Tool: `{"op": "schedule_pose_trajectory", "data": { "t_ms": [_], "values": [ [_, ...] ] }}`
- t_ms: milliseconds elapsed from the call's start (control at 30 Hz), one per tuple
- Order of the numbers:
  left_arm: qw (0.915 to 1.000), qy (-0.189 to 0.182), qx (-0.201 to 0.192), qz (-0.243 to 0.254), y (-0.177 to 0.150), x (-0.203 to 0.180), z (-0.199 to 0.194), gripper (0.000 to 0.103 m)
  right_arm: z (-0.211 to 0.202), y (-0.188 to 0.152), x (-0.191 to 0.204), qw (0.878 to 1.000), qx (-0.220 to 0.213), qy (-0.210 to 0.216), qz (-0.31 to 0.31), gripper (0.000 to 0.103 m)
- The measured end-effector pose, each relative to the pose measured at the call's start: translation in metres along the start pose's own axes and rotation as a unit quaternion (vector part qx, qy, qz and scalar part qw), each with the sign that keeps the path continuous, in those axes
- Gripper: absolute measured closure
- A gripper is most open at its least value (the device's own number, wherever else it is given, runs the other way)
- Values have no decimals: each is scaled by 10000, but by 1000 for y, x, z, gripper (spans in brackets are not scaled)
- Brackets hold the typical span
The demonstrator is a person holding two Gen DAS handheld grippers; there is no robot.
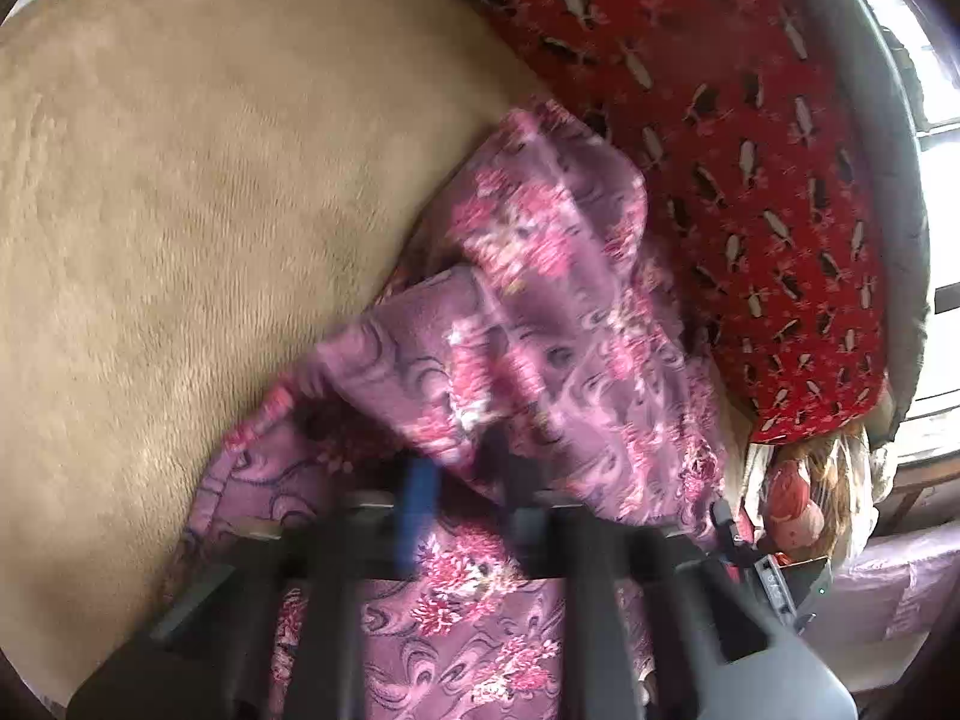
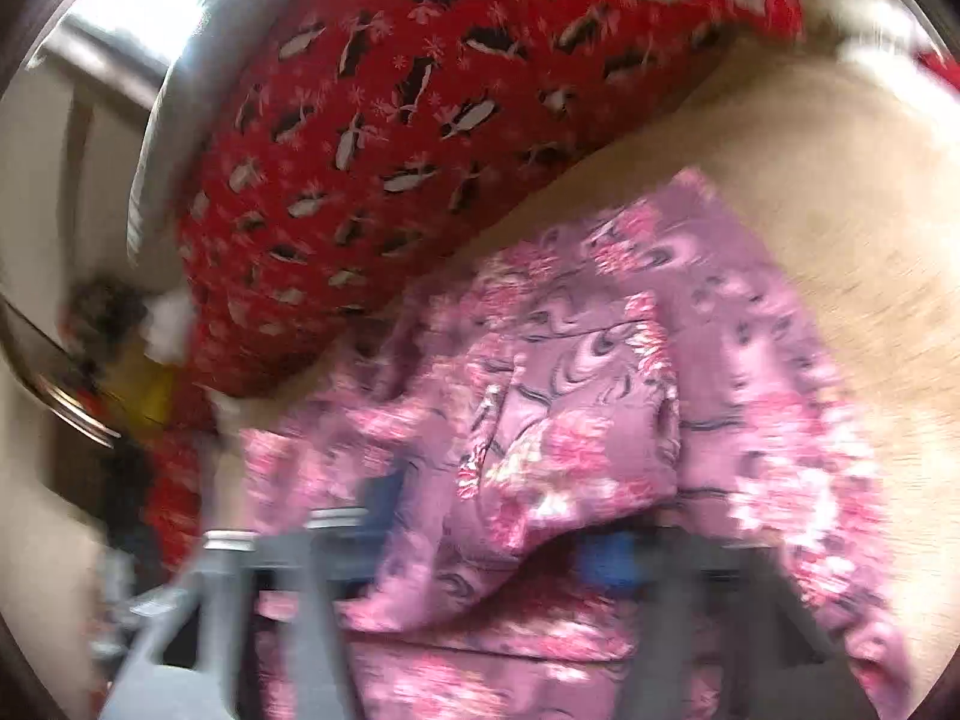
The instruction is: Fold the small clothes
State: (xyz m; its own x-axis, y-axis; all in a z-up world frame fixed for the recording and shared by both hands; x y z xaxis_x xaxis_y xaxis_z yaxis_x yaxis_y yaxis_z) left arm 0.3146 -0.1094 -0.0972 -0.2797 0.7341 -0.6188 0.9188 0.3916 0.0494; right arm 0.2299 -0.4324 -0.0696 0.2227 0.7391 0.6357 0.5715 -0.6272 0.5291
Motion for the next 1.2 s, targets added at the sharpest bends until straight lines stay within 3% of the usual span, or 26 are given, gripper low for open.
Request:
{"op": "schedule_pose_trajectory", "data": {
  "t_ms": [33,100,167,233,300,333,433,467,567,667,800,867,933,1000,1067,1100,1200],
  "values": [
    [10000,3,-58,2,1,1,-3,97,-4,5,2,9997,-109,181,74,94],
    [10000,-3,-59,36,0,4,-6,97,-39,22,6,9955,-774,545,1,94],
    [9999,86,96,21,-7,9,0,97,-53,22,-1,9954,-840,466,-55,94],
    [9996,252,134,90,-13,13,6,97,-45,5,-20,9995,-307,84,-91,92],
    [9994,230,219,101,-19,16,6,97,-33,-24,-45,9974,592,-407,55,88],
    [9995,188,233,95,-20,17,4,97,-35,-31,-50,9966,690,-437,140,88],
    [9997,54,213,67,-21,20,-8,94,-77,-22,-53,9972,-24,-723,202,85],
    [9997,40,228,51,-22,21,-9,93,-99,-11,-49,9950,-507,-838,200,85],
    [9995,-4,309,-47,-21,22,-3,79,-122,15,-27,9906,-1158,-724,-25,78],
    [9995,5,300,-101,-18,18,3,79,-78,30,37,9935,-581,-66,-975,54],
    [9996,74,261,33,-14,16,5,80,27,15,113,9790,658,511,-1861,54],
    [9996,141,235,112,-12,17,7,83,60,10,131,9735,871,492,-2057,55],
    [9994,189,224,207,-12,18,11,83,89,-1,159,9652,920,775,-2322,58],
    [9992,174,193,315,-12,17,12,83,114,-18,172,9555,1165,671,-2627,60],
    [9987,174,162,447,-14,17,10,84,152,-44,161,9393,1828,120,-2899,62],
    [9983,172,154,535,-15,17,8,84,159,-52,156,9337,1865,-72,-3056,63],
    [9961,122,126,865,-26,11,-7,84,130,-44,158,9448,1516,18,-2905,62]
  ]
}}
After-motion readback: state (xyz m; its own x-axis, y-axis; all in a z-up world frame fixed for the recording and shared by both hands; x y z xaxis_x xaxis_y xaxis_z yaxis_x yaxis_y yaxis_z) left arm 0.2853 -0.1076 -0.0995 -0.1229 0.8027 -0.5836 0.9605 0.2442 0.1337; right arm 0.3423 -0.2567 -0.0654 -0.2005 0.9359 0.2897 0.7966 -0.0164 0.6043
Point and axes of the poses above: each gripper's, at about its wrist camera, not at the fingertips, and z roughly the way its jaws point, x to its left, y to its top, the point moved 8 cm from there along z, roughly the way its jaws point, and after that the axes turned 11 degrees about -z, right-handed, at the moved point
